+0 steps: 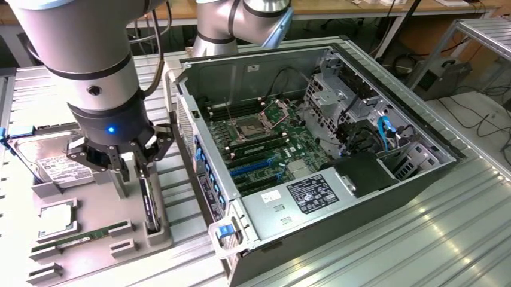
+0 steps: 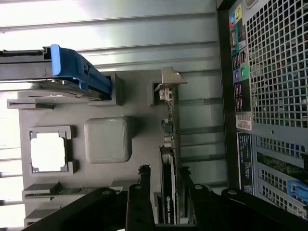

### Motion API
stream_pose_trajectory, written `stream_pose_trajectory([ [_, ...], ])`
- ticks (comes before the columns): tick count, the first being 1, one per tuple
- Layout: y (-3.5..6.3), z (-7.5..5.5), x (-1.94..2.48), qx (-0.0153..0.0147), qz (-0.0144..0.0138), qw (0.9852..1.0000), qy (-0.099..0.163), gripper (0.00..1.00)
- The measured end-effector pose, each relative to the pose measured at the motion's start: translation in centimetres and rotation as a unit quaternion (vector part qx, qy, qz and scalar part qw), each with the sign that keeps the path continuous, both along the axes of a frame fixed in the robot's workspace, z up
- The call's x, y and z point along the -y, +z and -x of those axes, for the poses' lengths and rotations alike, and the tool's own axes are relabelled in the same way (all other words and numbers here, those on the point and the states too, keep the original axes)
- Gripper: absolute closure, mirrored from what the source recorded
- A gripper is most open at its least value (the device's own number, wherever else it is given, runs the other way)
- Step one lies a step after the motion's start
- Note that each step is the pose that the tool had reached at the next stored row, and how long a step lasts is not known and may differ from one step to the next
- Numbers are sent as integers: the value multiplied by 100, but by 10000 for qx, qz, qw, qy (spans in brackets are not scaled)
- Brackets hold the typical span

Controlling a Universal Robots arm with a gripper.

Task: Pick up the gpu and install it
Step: 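Pick up the gpu and move the gpu toward the slot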

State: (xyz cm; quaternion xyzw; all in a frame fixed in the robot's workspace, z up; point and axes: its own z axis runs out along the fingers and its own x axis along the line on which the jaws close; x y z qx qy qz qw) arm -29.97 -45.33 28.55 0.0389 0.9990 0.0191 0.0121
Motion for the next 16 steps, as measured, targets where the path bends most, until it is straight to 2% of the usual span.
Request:
stream_pose_trajectory([
  [5,-44,-15,43,0,-6,10000,0,64],
  [16,-293,-45,84,-1,-6,10000,-1,64],
])
